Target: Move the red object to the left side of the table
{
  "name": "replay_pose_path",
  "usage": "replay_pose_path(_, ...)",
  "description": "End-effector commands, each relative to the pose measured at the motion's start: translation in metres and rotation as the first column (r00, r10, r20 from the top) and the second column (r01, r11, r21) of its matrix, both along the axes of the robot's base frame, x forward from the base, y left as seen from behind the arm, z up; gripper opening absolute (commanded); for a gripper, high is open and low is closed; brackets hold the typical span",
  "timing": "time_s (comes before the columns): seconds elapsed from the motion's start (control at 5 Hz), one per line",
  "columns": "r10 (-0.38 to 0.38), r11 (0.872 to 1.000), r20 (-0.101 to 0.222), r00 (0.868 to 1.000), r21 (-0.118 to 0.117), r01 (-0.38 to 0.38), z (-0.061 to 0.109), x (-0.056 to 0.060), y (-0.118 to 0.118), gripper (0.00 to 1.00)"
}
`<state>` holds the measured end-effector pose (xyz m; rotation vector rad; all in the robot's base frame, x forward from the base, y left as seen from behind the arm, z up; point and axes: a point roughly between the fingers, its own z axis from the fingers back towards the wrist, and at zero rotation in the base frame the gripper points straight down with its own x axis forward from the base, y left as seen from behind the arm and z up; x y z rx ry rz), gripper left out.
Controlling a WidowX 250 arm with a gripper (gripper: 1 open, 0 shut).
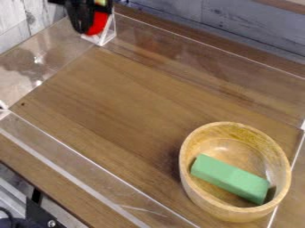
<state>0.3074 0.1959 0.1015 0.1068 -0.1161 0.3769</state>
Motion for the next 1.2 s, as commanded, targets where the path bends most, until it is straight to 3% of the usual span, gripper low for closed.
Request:
replay_pose_path(0.0, 0.013, 1.0, 0.018, 1.0, 0.026, -0.014, -0.004, -0.005, 0.015, 0.0)
replay_pose_path(0.4, 0.024, 1.0, -0.02, 0.999, -0.008, -0.025, -0.03, -0.005, 0.014, 0.0)
replay_pose_path(0.8, -0.055, 0.996, -0.049, 0.997, -0.07, 0.052, -0.052, -0.017, 0.017, 0.0)
replay_pose_path(1.0, -0.067, 0.994, -0.068, 0.995, -0.089, 0.061, -0.064, -0.014, 0.011, 0.0)
